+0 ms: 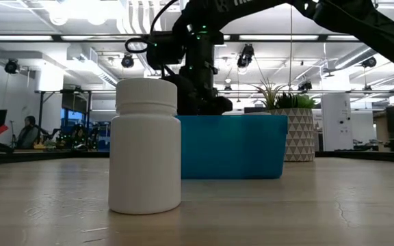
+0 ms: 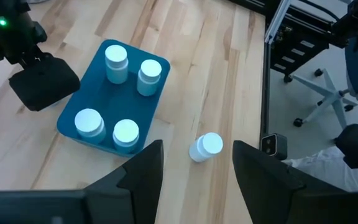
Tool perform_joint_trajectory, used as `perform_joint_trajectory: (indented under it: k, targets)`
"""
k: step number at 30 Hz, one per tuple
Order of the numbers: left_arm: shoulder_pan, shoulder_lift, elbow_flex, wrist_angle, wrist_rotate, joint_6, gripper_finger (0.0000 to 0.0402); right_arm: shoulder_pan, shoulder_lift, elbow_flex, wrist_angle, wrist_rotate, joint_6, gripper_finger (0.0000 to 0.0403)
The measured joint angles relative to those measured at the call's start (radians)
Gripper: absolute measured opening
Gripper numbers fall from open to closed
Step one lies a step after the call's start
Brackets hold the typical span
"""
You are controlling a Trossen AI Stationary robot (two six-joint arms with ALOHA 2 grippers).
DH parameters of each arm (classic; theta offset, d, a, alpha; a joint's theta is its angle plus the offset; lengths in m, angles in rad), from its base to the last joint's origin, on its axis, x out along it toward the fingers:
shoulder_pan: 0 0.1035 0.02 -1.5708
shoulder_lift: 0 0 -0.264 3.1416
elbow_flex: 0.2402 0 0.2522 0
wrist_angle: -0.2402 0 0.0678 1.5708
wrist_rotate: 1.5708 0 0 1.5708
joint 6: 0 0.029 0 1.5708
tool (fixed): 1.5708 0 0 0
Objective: Pick and place pill bottles into a basket
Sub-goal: Put the white pill bottle into the blue bin
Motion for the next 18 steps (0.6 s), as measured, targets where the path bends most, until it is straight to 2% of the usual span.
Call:
perform_joint_trajectory:
  k: [18]
  targets:
    - [0.0, -0.001, -0.001, 0.0, 0.0, 0.0, 0.0176, 0.0, 0.0, -0.012, 0.026, 0.003, -0.008, 0.0179]
